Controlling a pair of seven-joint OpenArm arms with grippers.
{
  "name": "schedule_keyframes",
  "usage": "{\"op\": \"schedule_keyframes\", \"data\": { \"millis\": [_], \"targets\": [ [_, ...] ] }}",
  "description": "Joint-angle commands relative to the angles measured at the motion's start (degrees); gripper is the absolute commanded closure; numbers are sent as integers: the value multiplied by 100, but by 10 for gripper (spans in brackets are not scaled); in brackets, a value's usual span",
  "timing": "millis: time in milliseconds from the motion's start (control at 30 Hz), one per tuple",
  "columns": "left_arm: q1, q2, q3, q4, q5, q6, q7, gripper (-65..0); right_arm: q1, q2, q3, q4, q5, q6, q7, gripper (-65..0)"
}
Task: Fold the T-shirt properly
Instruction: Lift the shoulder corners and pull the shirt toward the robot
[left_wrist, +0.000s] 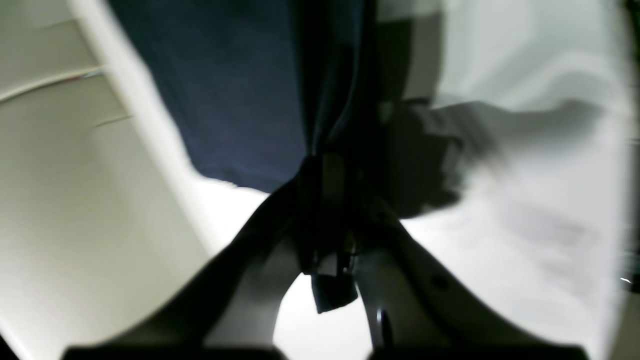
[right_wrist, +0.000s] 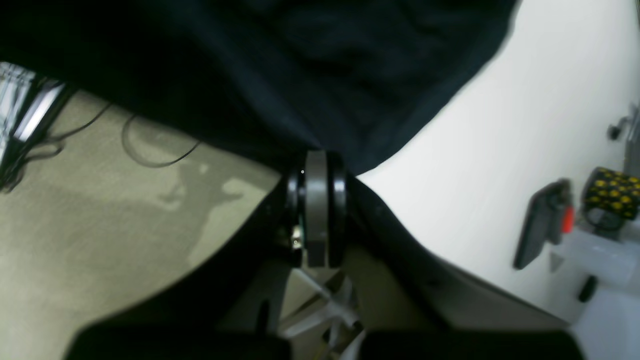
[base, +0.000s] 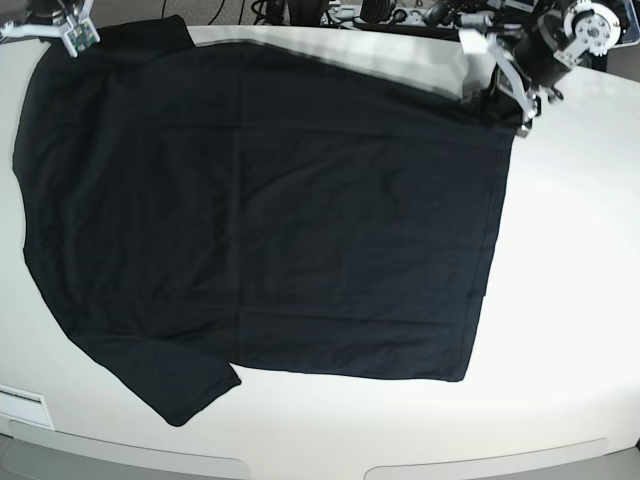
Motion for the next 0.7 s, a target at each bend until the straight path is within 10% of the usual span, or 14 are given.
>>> {"op": "schedule_keyframes", "data": {
  "millis": [0, 667],
  "targets": [
    [-127, -42, -221, 70, 33, 131, -109, 0, 175, 140, 57, 103, -61, -35, 162, 0],
    [-1113, 1130, -1617, -1263, -1753, 129, -1508, 0, 3333, 1180, 57, -994, 1475, 837, 691, 0]
  ]
}}
